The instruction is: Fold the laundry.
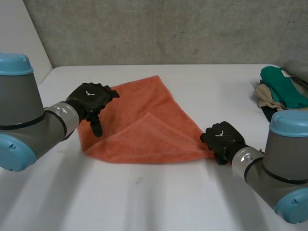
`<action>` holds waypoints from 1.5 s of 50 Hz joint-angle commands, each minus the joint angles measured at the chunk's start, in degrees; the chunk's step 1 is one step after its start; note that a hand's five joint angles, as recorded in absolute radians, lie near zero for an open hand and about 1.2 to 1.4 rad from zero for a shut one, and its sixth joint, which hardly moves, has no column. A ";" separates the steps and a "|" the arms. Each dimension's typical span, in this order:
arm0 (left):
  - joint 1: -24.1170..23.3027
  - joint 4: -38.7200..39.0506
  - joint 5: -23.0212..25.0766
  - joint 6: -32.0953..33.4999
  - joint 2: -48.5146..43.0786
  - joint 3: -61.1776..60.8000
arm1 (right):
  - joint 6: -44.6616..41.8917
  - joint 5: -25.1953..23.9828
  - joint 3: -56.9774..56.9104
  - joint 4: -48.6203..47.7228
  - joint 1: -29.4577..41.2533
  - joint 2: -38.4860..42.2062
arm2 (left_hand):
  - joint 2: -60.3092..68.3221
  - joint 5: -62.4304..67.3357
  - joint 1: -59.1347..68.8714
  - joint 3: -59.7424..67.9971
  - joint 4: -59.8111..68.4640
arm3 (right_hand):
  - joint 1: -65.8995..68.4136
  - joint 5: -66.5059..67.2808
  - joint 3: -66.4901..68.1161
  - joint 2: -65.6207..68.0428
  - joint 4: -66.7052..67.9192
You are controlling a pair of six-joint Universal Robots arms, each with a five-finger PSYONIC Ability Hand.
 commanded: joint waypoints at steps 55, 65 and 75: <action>2.07 4.44 3.10 -0.49 4.94 -9.55 | -13.37 -14.56 -25.10 12.13 -6.44 15.22 | -1.78 -2.89 -1.26 -2.00 -1.65 | -34.26 -36.30 -37.98 -37.38 -38.41; 2.95 4.53 3.36 -0.57 5.11 -9.55 | -14.43 -13.77 -27.66 12.05 -6.97 19.01 | -1.78 -2.89 -1.26 -2.00 -1.65 | -30.04 -32.07 -33.76 -33.15 -34.18; 2.95 4.53 3.89 -0.66 4.94 -9.73 | -13.29 -13.77 -28.19 10.29 -6.88 19.27 | -1.78 -2.89 -1.26 -2.00 -1.65 | 9.09 7.05 5.37 5.97 4.94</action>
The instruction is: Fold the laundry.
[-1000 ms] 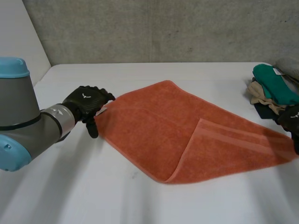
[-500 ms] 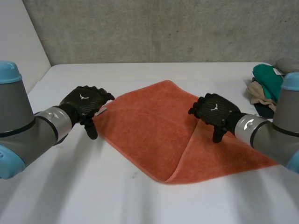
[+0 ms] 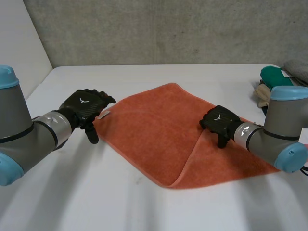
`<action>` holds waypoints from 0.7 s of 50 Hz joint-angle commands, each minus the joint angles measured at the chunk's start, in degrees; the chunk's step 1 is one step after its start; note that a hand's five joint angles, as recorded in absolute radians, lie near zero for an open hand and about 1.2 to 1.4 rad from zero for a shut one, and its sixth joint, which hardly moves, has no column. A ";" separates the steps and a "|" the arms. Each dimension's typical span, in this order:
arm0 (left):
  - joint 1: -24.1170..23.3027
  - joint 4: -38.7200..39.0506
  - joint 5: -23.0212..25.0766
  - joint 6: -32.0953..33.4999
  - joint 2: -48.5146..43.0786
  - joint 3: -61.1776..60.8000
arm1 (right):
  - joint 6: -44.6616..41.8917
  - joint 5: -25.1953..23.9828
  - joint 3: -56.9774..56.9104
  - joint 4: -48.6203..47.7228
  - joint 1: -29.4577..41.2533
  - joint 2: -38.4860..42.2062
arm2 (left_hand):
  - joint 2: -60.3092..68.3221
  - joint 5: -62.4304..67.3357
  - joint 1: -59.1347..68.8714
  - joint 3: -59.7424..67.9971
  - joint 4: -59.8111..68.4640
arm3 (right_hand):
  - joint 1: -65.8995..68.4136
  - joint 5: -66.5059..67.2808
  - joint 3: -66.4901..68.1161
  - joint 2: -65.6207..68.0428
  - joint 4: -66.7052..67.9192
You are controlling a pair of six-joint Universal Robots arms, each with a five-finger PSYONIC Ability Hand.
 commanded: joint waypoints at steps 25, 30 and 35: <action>2.32 4.29 0.62 -0.98 -4.82 -2.98 | 13.14 -5.46 5.49 3.27 -0.64 -34.85 | -1.78 -2.89 -1.26 -2.00 -1.64 | 38.96 41.60 38.22 38.10 38.30; 1.97 6.48 1.06 -4.49 -7.37 -2.27 | 16.74 -7.05 5.41 3.19 -0.37 -41.30 | -1.78 -2.89 -1.26 -2.00 -1.64 | 38.96 41.60 38.22 38.10 38.30; 1.27 8.42 0.97 -7.13 -11.06 0.10 | 22.55 -8.81 4.71 2.93 -0.46 -47.01 | -1.78 -2.89 -1.26 -2.00 -1.64 | 38.96 41.60 38.22 38.10 38.30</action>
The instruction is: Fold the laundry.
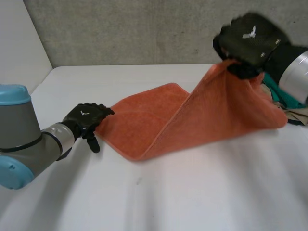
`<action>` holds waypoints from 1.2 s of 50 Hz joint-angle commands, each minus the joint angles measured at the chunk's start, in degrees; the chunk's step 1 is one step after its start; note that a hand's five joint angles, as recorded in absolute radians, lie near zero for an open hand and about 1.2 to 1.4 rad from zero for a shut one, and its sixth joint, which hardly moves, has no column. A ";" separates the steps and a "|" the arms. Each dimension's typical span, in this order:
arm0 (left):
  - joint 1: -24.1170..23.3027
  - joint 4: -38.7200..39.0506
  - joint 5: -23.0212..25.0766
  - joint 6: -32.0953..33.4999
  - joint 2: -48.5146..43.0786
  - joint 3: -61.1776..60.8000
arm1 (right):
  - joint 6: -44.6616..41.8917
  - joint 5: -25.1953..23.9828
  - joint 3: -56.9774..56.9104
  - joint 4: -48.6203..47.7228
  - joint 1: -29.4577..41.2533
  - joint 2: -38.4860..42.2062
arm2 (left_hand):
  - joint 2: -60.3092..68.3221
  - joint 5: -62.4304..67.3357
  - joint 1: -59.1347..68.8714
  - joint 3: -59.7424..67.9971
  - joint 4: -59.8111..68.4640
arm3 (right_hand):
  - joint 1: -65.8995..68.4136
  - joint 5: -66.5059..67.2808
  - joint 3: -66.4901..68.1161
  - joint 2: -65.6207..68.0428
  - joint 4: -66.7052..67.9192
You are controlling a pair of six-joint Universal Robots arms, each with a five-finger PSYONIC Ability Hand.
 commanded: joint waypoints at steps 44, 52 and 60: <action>8.73 -1.85 -5.85 1.17 10.00 11.23 | -1.52 10.87 -8.70 1.54 -8.59 16.16 | 68.22 67.11 68.74 68.00 68.36 | 14.44 15.18 11.88 12.60 11.50; 7.15 3.74 -5.67 4.79 -3.73 30.89 | -0.13 22.65 -21.87 -14.86 0.12 28.65 | 68.22 67.11 68.74 68.00 68.36 | 14.44 15.18 11.88 12.60 11.50; 7.05 27.37 -13.48 -3.71 -3.58 44.29 | 10.41 31.99 -30.07 -47.02 2.50 31.57 | 68.22 67.11 68.74 68.00 68.36 | 14.44 15.18 11.88 12.60 11.50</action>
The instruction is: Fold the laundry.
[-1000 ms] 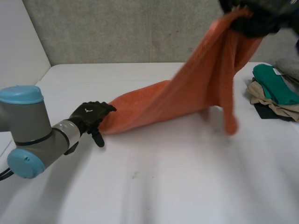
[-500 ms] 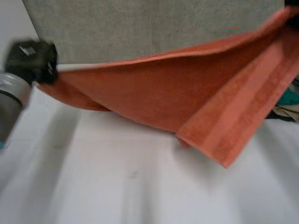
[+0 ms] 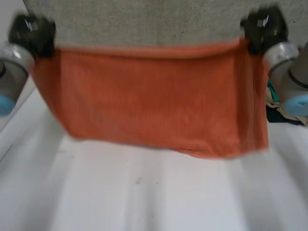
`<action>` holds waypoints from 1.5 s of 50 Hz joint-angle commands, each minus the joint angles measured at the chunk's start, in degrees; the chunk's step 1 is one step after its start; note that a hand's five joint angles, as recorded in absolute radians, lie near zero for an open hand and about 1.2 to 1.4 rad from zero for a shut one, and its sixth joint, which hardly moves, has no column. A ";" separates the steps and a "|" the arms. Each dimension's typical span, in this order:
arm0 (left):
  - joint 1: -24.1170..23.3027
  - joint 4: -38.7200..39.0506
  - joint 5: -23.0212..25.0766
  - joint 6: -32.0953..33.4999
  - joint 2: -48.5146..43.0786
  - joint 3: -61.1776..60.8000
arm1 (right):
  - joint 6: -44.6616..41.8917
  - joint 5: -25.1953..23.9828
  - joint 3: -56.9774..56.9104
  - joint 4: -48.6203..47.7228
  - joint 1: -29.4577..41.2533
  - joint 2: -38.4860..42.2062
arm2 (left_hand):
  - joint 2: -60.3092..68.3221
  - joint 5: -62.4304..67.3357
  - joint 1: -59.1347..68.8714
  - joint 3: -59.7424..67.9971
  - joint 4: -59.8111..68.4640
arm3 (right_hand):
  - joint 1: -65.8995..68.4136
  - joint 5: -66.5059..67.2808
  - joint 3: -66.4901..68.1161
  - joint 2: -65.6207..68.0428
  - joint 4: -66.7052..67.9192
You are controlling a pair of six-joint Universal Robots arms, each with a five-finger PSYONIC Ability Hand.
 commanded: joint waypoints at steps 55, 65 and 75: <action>3.94 -33.33 5.84 29.89 16.44 -38.14 | -21.29 -3.72 28.66 31.87 -8.25 -6.15 | 11.32 14.10 13.30 11.59 11.22 | 14.44 15.17 11.64 12.57 11.23; -4.34 -12.31 1.53 16.85 -0.26 -18.60 | -11.16 6.31 21.79 15.34 -6.05 3.27 | 11.32 14.10 13.30 11.59 11.22 | 14.44 15.17 11.64 12.57 11.23; -7.94 -13.18 -3.39 18.87 -12.58 -5.59 | -11.25 6.66 20.47 -1.90 -4.03 8.37 | 11.32 14.10 13.30 11.59 11.22 | 14.44 15.17 11.64 12.57 11.23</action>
